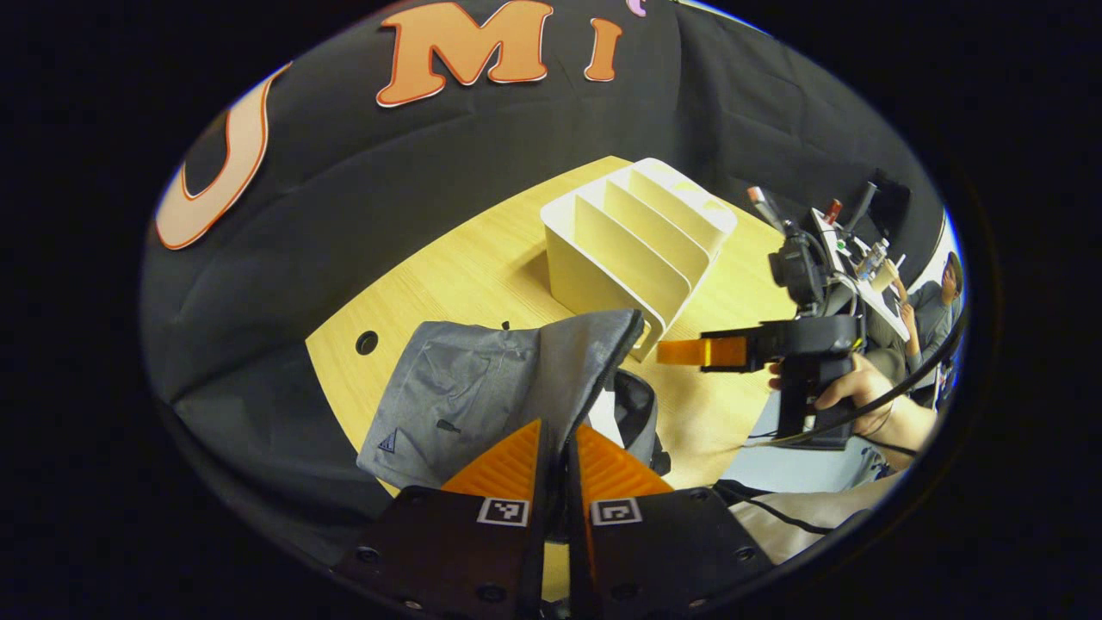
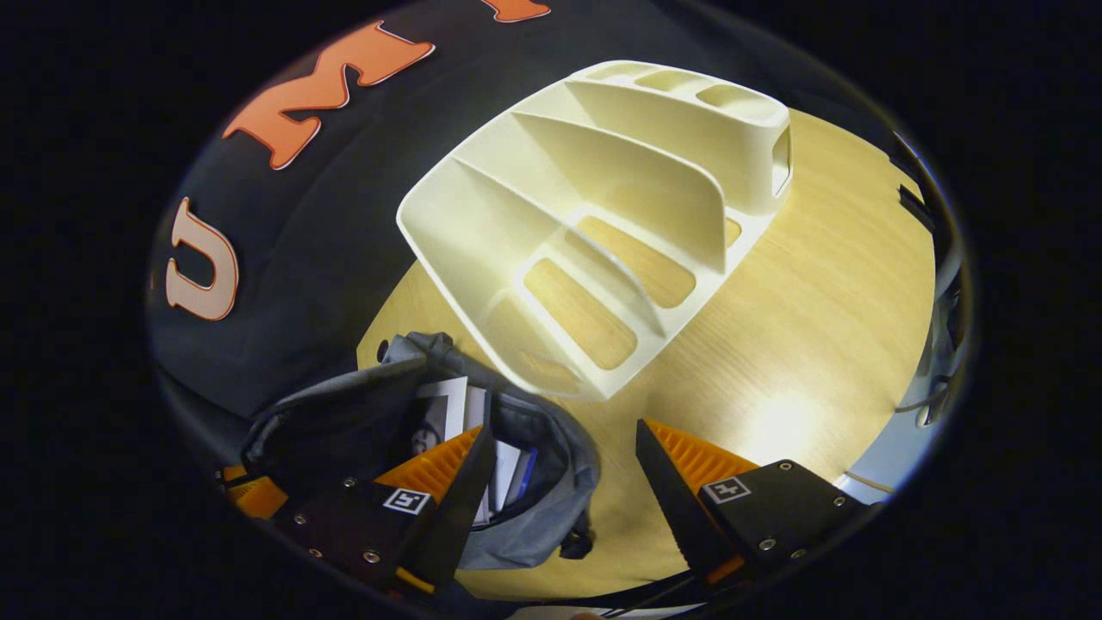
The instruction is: Open the schoolbag, grab two books from the bookshelf and put them into the schoolbag.
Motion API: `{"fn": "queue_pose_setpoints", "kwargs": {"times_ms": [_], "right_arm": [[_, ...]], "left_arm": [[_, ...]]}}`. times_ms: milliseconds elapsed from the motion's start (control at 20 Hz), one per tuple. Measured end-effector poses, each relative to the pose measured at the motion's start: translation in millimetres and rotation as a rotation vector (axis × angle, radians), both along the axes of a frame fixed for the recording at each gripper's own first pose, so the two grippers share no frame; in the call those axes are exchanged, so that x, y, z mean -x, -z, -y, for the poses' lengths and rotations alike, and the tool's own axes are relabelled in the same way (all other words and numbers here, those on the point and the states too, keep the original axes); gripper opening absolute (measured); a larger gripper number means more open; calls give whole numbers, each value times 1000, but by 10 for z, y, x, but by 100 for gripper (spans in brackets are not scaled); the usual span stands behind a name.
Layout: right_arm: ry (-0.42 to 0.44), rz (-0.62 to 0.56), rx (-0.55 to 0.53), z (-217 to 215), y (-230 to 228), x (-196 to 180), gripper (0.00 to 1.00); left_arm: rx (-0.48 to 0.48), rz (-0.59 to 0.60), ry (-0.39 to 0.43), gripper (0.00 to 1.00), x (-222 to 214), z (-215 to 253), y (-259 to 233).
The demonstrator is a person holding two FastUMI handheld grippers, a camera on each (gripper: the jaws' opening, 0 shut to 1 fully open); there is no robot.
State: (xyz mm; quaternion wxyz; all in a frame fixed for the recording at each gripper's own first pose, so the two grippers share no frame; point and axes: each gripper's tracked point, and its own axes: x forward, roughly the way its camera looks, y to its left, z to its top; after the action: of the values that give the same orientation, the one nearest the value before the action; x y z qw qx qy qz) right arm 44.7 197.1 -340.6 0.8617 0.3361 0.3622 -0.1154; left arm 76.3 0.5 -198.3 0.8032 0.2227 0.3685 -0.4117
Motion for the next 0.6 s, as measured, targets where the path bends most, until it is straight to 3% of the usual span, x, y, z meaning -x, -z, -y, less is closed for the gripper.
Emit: {"fn": "queue_pose_setpoints", "kwargs": {"times_ms": [150, 350, 400, 600], "right_arm": [[-32, -12, 69, 338, -109, 49, 98], [-109, -7, 181, 725, -338, 56, 98], [-132, -2, 222, 823, -395, 52, 98], [-205, 60, 384, 1212, -757, 13, 99]], "left_arm": [[1, 6, -52, 41, 50, 81, 56], [27, 9, -188, 95, 55, 265, 129], [40, 18, -234, 100, 57, 263, 162], [64, 125, -388, 100, 55, 327, 75]]}}
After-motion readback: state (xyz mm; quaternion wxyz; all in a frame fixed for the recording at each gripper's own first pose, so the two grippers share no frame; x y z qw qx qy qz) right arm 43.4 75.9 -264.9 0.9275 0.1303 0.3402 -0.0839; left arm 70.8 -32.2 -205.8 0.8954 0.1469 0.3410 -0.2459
